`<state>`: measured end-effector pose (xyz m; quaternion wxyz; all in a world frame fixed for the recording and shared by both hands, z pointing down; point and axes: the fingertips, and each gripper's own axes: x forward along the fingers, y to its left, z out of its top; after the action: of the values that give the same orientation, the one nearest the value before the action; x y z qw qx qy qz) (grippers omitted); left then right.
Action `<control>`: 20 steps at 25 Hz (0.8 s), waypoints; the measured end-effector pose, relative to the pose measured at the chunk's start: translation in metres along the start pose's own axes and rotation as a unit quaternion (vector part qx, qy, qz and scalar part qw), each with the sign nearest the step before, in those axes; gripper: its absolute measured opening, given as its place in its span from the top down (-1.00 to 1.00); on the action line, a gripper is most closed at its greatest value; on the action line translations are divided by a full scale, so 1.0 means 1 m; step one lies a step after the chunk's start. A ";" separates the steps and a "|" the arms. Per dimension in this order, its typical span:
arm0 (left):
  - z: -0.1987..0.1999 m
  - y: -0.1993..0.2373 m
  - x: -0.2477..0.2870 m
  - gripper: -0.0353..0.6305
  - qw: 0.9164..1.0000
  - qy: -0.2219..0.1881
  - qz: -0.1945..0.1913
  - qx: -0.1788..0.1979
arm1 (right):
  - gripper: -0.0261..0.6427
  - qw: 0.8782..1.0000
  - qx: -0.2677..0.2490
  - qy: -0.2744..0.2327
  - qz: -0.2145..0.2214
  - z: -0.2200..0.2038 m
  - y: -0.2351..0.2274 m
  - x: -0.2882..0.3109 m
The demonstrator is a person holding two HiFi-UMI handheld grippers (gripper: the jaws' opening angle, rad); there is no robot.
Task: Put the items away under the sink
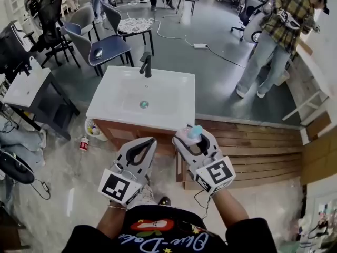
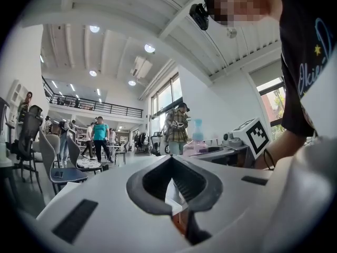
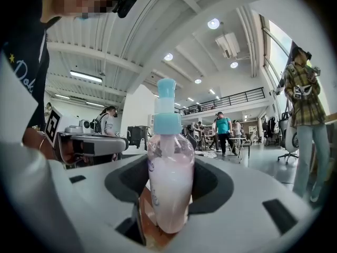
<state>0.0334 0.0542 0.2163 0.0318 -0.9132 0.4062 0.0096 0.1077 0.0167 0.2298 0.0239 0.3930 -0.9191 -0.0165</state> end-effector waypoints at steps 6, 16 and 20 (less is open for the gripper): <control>0.001 -0.010 -0.010 0.88 1.000 0.001 0.009 0.006 | 0.26 1.000 0.002 0.005 0.012 -0.006 0.011 -0.009; -0.001 -0.015 -0.007 0.88 1.000 -0.001 -0.006 0.004 | 0.27 1.000 0.002 0.006 0.007 -0.007 0.014 -0.018; -0.004 -0.011 -0.007 0.88 1.000 0.006 -0.014 0.004 | 0.26 1.000 0.004 0.012 0.003 -0.010 0.015 -0.017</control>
<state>0.0371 0.0662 0.2209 0.0333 -0.9188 0.3932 0.0015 0.1093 0.0396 0.2403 0.0332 0.3906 -0.9199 -0.0087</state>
